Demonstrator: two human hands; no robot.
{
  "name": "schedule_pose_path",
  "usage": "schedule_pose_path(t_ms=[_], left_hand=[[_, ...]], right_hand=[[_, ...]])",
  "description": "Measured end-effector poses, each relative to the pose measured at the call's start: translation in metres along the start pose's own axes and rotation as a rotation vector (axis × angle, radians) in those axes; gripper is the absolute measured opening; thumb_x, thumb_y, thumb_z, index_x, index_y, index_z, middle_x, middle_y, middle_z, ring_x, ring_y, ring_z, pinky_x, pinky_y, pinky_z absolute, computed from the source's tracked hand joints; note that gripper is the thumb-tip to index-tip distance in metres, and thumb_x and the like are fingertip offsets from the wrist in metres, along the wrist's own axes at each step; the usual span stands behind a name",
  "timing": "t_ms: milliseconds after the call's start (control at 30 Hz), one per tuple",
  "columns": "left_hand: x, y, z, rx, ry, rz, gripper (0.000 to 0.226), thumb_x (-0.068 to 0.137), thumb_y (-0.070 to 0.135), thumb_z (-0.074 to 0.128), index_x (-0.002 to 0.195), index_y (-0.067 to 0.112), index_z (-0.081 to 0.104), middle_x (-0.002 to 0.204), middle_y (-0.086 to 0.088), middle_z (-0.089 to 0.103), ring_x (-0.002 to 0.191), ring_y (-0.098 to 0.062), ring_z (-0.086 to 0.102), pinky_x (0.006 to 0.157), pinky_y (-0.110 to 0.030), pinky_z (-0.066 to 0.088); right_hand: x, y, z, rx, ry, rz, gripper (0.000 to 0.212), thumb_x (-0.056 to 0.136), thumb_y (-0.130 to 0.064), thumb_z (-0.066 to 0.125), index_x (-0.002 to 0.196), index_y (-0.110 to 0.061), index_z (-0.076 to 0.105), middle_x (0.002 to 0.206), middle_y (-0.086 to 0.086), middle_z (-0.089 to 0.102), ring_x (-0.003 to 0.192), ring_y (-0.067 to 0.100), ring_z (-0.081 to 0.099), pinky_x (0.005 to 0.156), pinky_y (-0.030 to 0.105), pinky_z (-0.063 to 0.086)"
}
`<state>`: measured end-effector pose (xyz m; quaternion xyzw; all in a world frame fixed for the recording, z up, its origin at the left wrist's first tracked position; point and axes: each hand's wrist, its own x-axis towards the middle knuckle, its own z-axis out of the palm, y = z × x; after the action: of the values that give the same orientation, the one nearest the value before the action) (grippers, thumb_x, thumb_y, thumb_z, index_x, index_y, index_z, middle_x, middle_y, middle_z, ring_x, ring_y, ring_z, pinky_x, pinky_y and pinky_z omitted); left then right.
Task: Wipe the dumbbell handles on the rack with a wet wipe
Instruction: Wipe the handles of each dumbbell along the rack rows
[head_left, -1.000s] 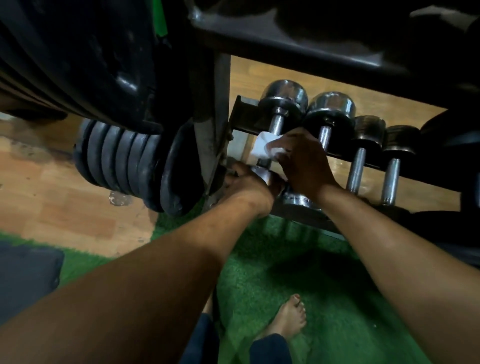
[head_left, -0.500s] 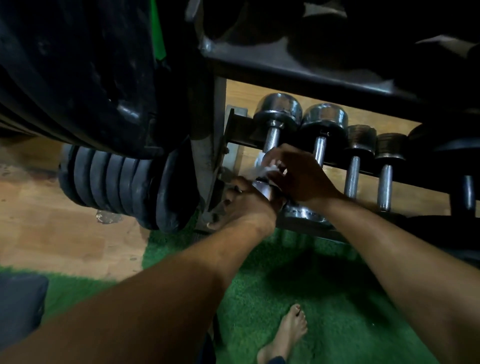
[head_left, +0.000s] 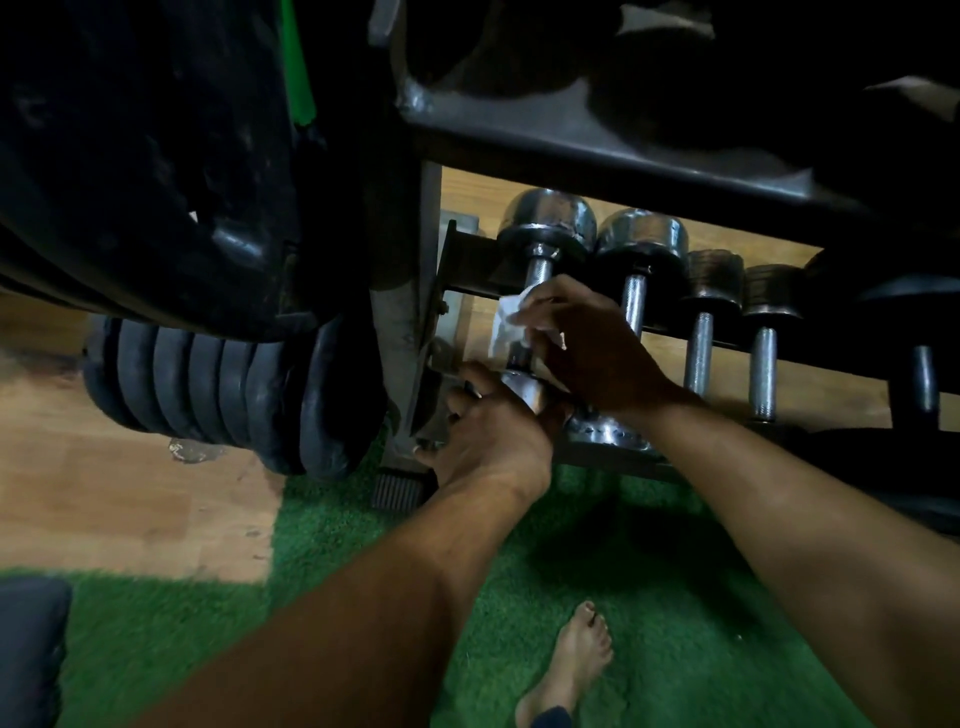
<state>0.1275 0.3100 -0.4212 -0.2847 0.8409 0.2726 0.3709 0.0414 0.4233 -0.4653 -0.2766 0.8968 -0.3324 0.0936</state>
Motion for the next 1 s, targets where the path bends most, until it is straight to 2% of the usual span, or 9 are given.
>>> schedule_pose_path(t_ms=[100, 233, 367, 433, 567, 633, 733, 867, 1000], left_hand=[[0.0, -0.001, 0.001, 0.002, 0.003, 0.004, 0.115, 0.086, 0.082, 0.045, 0.159, 0.01, -0.008, 0.162, -0.016, 0.019, 0.142, -0.043, 0.037, 0.111, -0.07, 0.027], [0.003, -0.001, 0.002, 0.009, 0.018, 0.006, 0.115, 0.086, 0.08, 0.049, 0.158, 0.01, -0.006, 0.159, -0.016, 0.023, 0.139, -0.043, 0.04, 0.11, -0.07, 0.03], [0.001, -0.001, 0.001, 0.024, 0.02, 0.009, 0.115, 0.086, 0.082, 0.046, 0.159, 0.01, -0.007, 0.159, -0.016, 0.022, 0.138, -0.044, 0.042, 0.111, -0.068, 0.03], [0.002, -0.001, 0.001, 0.034, 0.017, 0.004, 0.116, 0.086, 0.083, 0.045, 0.159, 0.01, -0.008, 0.161, -0.016, 0.019, 0.138, -0.044, 0.042, 0.111, -0.068, 0.03], [0.003, -0.001, 0.002, 0.035, 0.015, 0.011, 0.116, 0.086, 0.081, 0.048, 0.158, 0.01, -0.009, 0.161, -0.017, 0.019, 0.138, -0.046, 0.042, 0.111, -0.069, 0.031], [0.003, -0.001, 0.003, 0.035, 0.028, 0.007, 0.116, 0.086, 0.081, 0.048, 0.158, 0.01, -0.007, 0.16, -0.017, 0.022, 0.138, -0.045, 0.042, 0.111, -0.068, 0.03], [0.003, -0.001, 0.003, 0.025, 0.034, 0.005, 0.115, 0.086, 0.082, 0.047, 0.158, 0.011, -0.007, 0.161, -0.016, 0.021, 0.14, -0.045, 0.04, 0.112, -0.069, 0.029], [0.004, -0.001, 0.004, 0.023, 0.031, 0.001, 0.118, 0.084, 0.084, 0.048, 0.158, 0.011, -0.008, 0.162, -0.017, 0.019, 0.14, -0.045, 0.039, 0.112, -0.069, 0.028], [0.004, -0.003, 0.006, 0.021, 0.04, 0.015, 0.117, 0.084, 0.084, 0.047, 0.158, 0.012, -0.008, 0.161, -0.019, 0.02, 0.141, -0.045, 0.038, 0.112, -0.069, 0.029]], right_hand=[[0.001, -0.001, 0.002, -0.066, 0.101, 0.068, 0.026, 0.088, -0.001, 0.066, 0.112, -0.006, 0.074, 0.115, 0.012, 0.064, 0.102, 0.026, 0.066, 0.087, 0.026, 0.051], [0.001, -0.003, -0.001, -0.015, -0.082, -0.106, 0.018, 0.084, -0.004, 0.064, 0.095, -0.004, 0.078, 0.105, 0.013, 0.069, 0.096, 0.029, 0.068, 0.084, 0.043, 0.056], [0.005, 0.01, 0.005, -0.119, 0.088, -0.032, 0.028, 0.087, -0.001, 0.058, 0.111, -0.002, 0.072, 0.115, 0.015, 0.064, 0.1, 0.023, 0.064, 0.086, 0.026, 0.053], [0.006, 0.012, 0.008, -0.148, 0.117, -0.015, 0.029, 0.088, -0.001, 0.059, 0.115, -0.002, 0.071, 0.118, 0.016, 0.063, 0.101, 0.022, 0.063, 0.085, 0.023, 0.052], [0.004, 0.006, 0.008, -0.183, -0.031, -0.068, 0.027, 0.087, -0.005, 0.059, 0.109, -0.007, 0.074, 0.117, 0.01, 0.066, 0.107, 0.027, 0.06, 0.089, 0.037, 0.053], [0.007, 0.007, 0.009, -0.226, 0.02, -0.009, 0.035, 0.087, 0.0, 0.057, 0.119, -0.006, 0.069, 0.124, 0.013, 0.062, 0.114, 0.029, 0.057, 0.092, 0.042, 0.053], [0.009, 0.01, 0.011, -0.328, 0.121, 0.03, 0.044, 0.089, 0.002, 0.052, 0.131, -0.004, 0.062, 0.133, 0.018, 0.058, 0.118, 0.034, 0.056, 0.092, 0.042, 0.054], [0.007, 0.009, 0.009, -0.253, 0.054, -0.068, 0.044, 0.089, -0.013, 0.042, 0.124, -0.009, 0.068, 0.126, 0.01, 0.066, 0.114, 0.027, 0.057, 0.091, 0.039, 0.053], [0.01, 0.013, 0.015, -0.308, 0.155, 0.032, 0.046, 0.088, 0.007, 0.055, 0.133, -0.003, 0.061, 0.136, 0.018, 0.059, 0.123, 0.034, 0.055, 0.1, 0.041, 0.051]])
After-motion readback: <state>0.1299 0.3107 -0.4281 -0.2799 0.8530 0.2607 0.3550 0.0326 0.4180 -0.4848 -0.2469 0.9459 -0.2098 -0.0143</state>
